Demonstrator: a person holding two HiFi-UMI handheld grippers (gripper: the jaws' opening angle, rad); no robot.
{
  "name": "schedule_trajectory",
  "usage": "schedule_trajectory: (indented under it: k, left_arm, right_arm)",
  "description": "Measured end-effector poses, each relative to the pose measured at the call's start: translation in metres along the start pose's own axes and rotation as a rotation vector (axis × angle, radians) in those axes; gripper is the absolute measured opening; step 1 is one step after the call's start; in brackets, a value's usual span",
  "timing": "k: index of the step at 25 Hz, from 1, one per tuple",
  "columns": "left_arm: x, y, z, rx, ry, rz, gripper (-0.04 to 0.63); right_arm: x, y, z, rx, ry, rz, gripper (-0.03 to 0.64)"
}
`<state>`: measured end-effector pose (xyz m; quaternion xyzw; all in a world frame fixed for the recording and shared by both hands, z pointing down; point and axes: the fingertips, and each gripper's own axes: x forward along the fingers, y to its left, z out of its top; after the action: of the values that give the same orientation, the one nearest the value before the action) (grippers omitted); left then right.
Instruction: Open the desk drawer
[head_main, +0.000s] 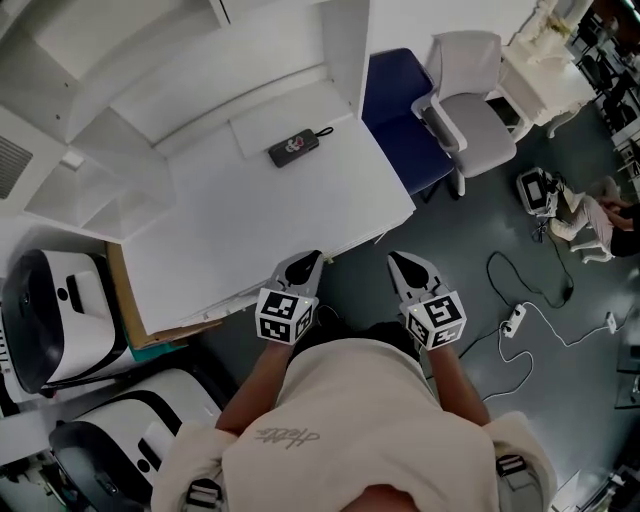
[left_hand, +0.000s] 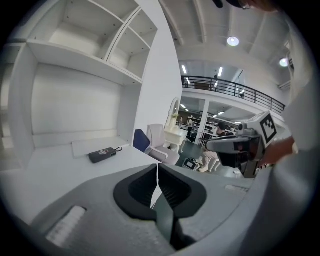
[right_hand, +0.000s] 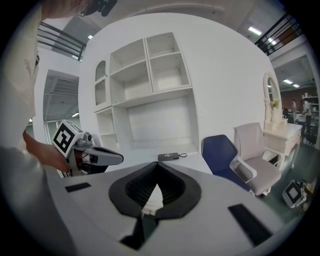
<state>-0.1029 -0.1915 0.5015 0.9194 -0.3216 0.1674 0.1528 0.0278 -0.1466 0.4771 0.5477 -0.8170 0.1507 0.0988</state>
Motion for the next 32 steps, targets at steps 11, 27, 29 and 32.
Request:
schedule_trajectory:
  k: [11, 27, 29, 32]
  left_arm:
    - [0.004, 0.049, 0.010, -0.079, -0.034, 0.182, 0.018]
    - [0.018, 0.062, 0.010, -0.188, -0.035, 0.456, 0.018]
    - [0.022, 0.060, -0.005, -0.209, -0.007, 0.459, 0.018]
    - [0.029, 0.054, -0.036, -0.260, 0.045, 0.453, 0.020]
  right_arm:
    - [0.066, -0.001, 0.014, -0.046, 0.065, 0.188, 0.002]
    - [0.129, -0.028, 0.022, -0.104, 0.092, 0.485, 0.002]
    - [0.129, -0.032, 0.015, -0.103, 0.102, 0.497, 0.003]
    - [0.125, -0.039, 0.003, -0.108, 0.116, 0.503, 0.003]
